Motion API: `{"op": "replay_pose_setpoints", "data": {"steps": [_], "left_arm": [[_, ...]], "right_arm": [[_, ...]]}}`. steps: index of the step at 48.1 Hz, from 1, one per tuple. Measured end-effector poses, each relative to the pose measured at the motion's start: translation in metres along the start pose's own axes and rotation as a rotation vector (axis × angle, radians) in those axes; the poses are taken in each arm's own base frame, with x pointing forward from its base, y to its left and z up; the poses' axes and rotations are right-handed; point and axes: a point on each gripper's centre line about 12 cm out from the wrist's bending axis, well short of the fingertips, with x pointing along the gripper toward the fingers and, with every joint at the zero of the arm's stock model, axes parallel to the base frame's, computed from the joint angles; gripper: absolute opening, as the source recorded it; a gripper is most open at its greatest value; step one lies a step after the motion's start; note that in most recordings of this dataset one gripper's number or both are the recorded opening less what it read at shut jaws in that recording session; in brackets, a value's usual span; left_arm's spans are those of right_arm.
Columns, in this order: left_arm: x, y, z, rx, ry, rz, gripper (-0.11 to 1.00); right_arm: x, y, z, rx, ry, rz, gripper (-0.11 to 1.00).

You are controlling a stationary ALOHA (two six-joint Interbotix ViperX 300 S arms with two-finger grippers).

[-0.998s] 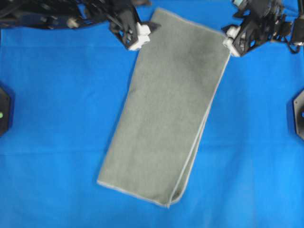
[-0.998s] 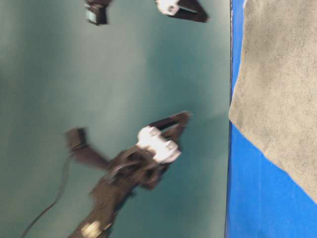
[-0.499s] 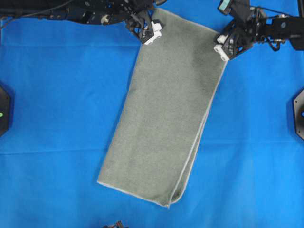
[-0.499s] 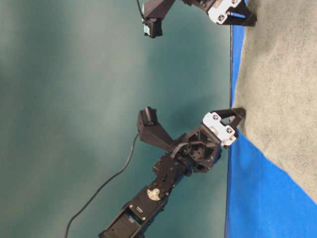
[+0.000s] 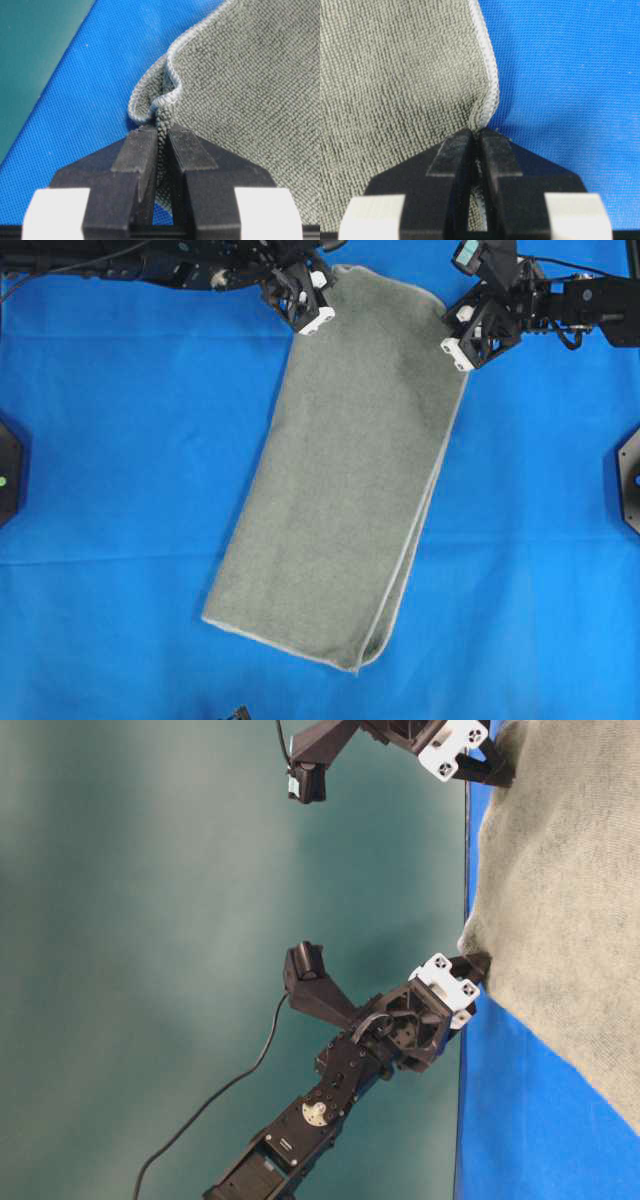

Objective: Fold a large towel.
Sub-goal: 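Grasp the far corners of the long towel with both grippers, then fold the far end over toward the near end and lay it down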

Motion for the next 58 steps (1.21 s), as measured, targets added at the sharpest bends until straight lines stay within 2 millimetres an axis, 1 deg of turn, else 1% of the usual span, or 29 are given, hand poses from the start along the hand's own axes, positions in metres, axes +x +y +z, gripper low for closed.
{"op": "replay_pose_setpoints", "data": {"steps": [3,5,9,14,21,27,32,36,40,43,45,50,58], "left_arm": [[-0.002,0.001,0.0,0.007,0.014,-0.001,0.03],[-0.006,0.002,0.004,0.026,0.017,-0.001,0.03],[-0.022,0.005,0.02,0.054,-0.01,0.005,0.03],[-0.049,0.018,0.047,0.052,-0.082,0.031,0.03],[-0.08,0.043,0.072,0.028,-0.156,0.08,0.03],[-0.097,0.06,0.077,0.007,-0.181,0.112,0.03],[-0.107,0.058,0.074,0.005,-0.181,0.112,0.03],[-0.116,0.05,0.069,-0.003,-0.179,0.098,0.03],[-0.129,0.037,0.061,0.002,-0.175,0.076,0.03],[-0.139,0.023,0.055,0.009,-0.172,0.053,0.03],[-0.146,0.01,0.047,0.024,-0.163,0.029,0.03],[-0.163,-0.021,0.03,0.069,-0.152,-0.031,0.03],[-0.184,-0.076,-0.001,0.161,-0.127,-0.151,0.03]], "right_arm": [[0.0,-0.001,0.004,-0.003,-0.003,-0.007,0.05],[-0.001,-0.002,0.008,-0.002,-0.005,-0.02,0.05],[-0.006,-0.006,0.022,-0.011,-0.024,-0.049,0.05],[-0.019,-0.016,0.046,-0.039,-0.057,-0.112,0.06],[-0.049,-0.03,0.09,-0.085,-0.144,-0.203,0.06],[-0.067,-0.032,0.12,-0.127,-0.215,-0.229,0.05],[-0.073,-0.032,0.132,-0.141,-0.246,-0.233,0.05],[-0.075,-0.029,0.132,-0.142,-0.25,-0.229,0.05],[-0.078,-0.016,0.128,-0.163,-0.25,-0.206,0.05],[-0.084,0.003,0.121,-0.193,-0.25,-0.175,0.05],[-0.087,0.017,0.114,-0.221,-0.245,-0.152,0.05],[-0.1,0.053,0.092,-0.291,-0.229,-0.091,0.05],[-0.114,0.096,0.054,-0.34,-0.166,-0.011,0.05]]}}
